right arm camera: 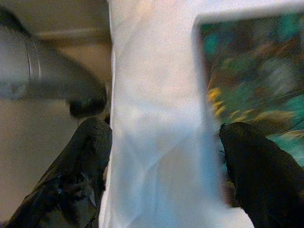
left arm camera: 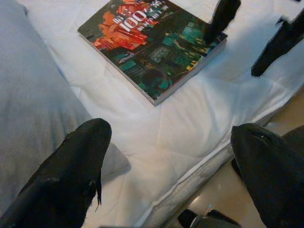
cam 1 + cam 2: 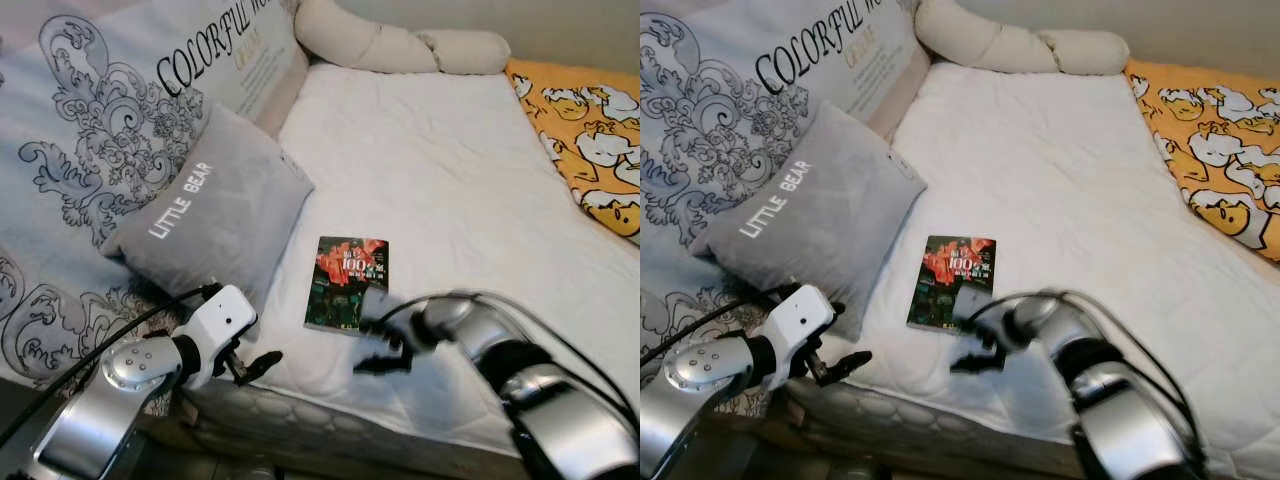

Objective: Clean up the room

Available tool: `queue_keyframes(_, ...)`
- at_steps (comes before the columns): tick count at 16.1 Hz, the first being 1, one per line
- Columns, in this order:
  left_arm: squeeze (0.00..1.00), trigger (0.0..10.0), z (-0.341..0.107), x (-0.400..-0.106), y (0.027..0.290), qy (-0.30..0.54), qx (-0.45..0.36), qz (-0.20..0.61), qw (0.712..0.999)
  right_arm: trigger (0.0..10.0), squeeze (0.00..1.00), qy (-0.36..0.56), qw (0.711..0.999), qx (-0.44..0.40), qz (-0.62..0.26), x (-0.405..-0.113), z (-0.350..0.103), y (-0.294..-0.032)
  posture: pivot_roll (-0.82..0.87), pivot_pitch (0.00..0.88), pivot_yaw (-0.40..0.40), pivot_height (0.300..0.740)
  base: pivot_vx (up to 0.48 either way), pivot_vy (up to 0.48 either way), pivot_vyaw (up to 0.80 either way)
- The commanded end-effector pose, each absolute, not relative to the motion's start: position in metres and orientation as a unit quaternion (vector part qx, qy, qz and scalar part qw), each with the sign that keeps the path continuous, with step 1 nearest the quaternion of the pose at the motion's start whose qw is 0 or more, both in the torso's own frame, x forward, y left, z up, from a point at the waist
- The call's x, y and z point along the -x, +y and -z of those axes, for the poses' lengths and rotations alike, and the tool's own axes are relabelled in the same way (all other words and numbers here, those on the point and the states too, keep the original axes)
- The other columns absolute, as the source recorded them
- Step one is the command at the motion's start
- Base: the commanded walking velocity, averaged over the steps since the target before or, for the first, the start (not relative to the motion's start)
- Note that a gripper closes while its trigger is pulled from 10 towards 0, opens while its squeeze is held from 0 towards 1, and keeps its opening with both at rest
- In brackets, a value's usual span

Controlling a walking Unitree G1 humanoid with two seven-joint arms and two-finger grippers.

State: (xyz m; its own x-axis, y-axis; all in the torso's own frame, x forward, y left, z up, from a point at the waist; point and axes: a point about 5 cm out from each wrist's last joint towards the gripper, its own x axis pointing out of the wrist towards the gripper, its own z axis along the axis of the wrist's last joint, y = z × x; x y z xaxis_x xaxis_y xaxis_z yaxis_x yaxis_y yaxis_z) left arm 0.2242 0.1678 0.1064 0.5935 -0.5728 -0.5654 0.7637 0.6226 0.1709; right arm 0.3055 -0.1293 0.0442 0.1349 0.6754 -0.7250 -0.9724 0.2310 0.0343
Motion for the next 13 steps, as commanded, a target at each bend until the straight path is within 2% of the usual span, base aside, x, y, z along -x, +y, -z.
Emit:
queue_keyframes(1,0.78,10.0,-0.112,-0.225,0.170,0.214,-0.191,0.367,0.885,10.0,0.00,0.291,0.735,0.206,-0.576,-0.303,-0.056,-0.136,0.21,0.000,-0.015,0.740,0.000,0.000,0.00)
queue_keyframes(2,0.78,10.0,-0.112,-0.227,0.171,0.200,-0.178,0.347,0.899,10.0,0.00,0.268,0.767,0.193,-0.550,-0.301,-0.065,-0.146,0.19,0.000,-0.011,0.740,0.000,0.000,0.00)
queue_keyframes(3,0.78,10.0,-0.111,-0.228,0.172,0.195,-0.173,0.337,0.905,10.0,0.00,0.260,0.782,0.189,-0.534,-0.300,-0.068,-0.149,0.18,0.000,-0.008,0.740,0.000,0.000,0.00)
queue_keyframes(5,0.78,10.0,-0.107,-0.237,0.173,0.158,-0.148,0.249,0.944,10.0,0.00,0.218,0.875,0.165,-0.400,-0.296,-0.078,-0.162,0.12,0.000,0.009,0.740,0.000,0.000,0.00)
queue_keyframes(6,0.79,10.0,-0.105,-0.240,0.171,0.144,-0.139,0.222,0.954,10.0,0.00,0.199,0.901,0.152,-0.355,-0.291,-0.077,-0.161,0.11,0.000,0.012,0.740,0.000,0.000,0.00)
queue_keyframes(7,0.79,10.0,-0.104,-0.245,0.166,0.126,-0.124,0.184,0.967,10.0,0.00,0.161,0.941,0.121,-0.273,-0.284,-0.080,-0.161,0.10,0.000,0.012,0.740,0.000,0.000,0.00)
queue_keyframes(8,0.79,10.0,-0.104,-0.247,0.163,0.119,-0.118,0.172,0.971,10.0,0.00,0.145,0.960,0.092,-0.222,-0.281,-0.081,-0.163,0.09,0.000,0.014,0.740,0.000,0.000,0.00)
queue_keyframes(9,0.79,10.0,-0.103,-0.248,0.158,0.110,-0.111,0.161,0.975,10.0,0.00,0.139,0.983,0.054,-0.105,-0.277,-0.081,-0.174,0.08,0.000,0.012,0.740,0.000,0.000,0.00)
queue_keyframes(10,0.79,10.0,-0.101,-0.245,0.153,0.108,-0.108,0.158,0.976,10.0,0.00,0.137,0.989,0.057,-0.010,-0.270,-0.078,-0.186,0.08,0.000,0.007,0.740,0.000,0.000,0.00)
queue_keyframes(11,0.78,10.0,-0.101,-0.244,0.152,0.107,-0.107,0.157,0.976,10.0,0.00,0.134,0.989,0.061,0.020,-0.267,-0.078,-0.190,0.08,0.000,0.005,0.740,0.000,-0.304,0.00)
queue_keyframes(13,0.78,10.0,-0.097,-0.238,0.157,0.105,-0.103,0.131,0.980,10.0,0.00,0.104,0.988,0.110,0.003,-0.255,-0.081,-0.180,0.09,0.000,0.004,0.740,0.000,-0.442,0.00)
